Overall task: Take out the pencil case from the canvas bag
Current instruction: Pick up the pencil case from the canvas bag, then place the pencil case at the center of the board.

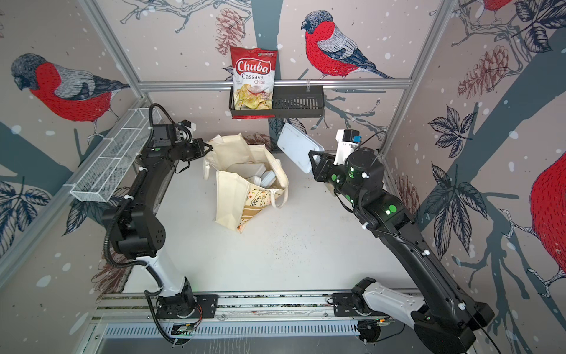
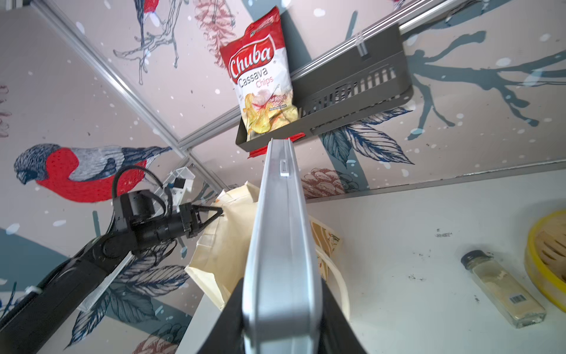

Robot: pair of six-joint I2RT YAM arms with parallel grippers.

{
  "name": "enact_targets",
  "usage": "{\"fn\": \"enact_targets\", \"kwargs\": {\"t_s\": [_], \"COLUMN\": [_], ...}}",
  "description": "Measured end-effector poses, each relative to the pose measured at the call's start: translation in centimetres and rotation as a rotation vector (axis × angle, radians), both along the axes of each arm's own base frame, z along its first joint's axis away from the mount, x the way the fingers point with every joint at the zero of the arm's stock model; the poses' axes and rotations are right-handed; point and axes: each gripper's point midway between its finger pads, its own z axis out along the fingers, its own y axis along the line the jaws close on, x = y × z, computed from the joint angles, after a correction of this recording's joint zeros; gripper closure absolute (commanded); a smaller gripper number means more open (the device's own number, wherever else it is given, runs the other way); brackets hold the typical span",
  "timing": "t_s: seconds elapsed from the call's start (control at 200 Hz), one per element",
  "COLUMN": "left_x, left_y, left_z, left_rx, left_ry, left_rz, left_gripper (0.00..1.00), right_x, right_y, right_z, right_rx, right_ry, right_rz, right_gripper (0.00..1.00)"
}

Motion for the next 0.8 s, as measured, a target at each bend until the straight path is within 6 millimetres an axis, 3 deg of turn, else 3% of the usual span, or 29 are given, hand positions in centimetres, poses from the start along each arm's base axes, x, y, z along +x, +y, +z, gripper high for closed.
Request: {"fn": "enact_targets", "kwargs": {"t_s": [0.145, 0.305, 0.58, 0.8], "left_x": [-0.8, -0.9, -0.4, -0.1], "left_y": [2.2, 3.2, 3.5, 3.6], "left_z": [0.0, -0.2, -0.9, -1.1], "left_rx": [-0.006, -0.036, -0.071, -0.08], "left_ry": [-0.014, -0.015, -0.018, -0.023], "left_rz": [0.052, 0.072, 0.068, 0.07], "left_gripper": [1.0, 1.0, 1.0, 1.0], "right_x": [-0.4, 0.2, 1.9, 3.3], "right_y": [-1.7, -2.4, -0.6, 1.4], "right_z": [-1.6, -5.8, -14.3, -19.6], "right_rx": [0.062, 0.101, 0.174, 0.25], "right_ry": [0.02, 0.094, 0.24, 0.337], "right_rz": [-0.073, -0.14, -0.186, -0.212], "right_gripper": [1.0, 1.0, 1.0, 1.0]}}
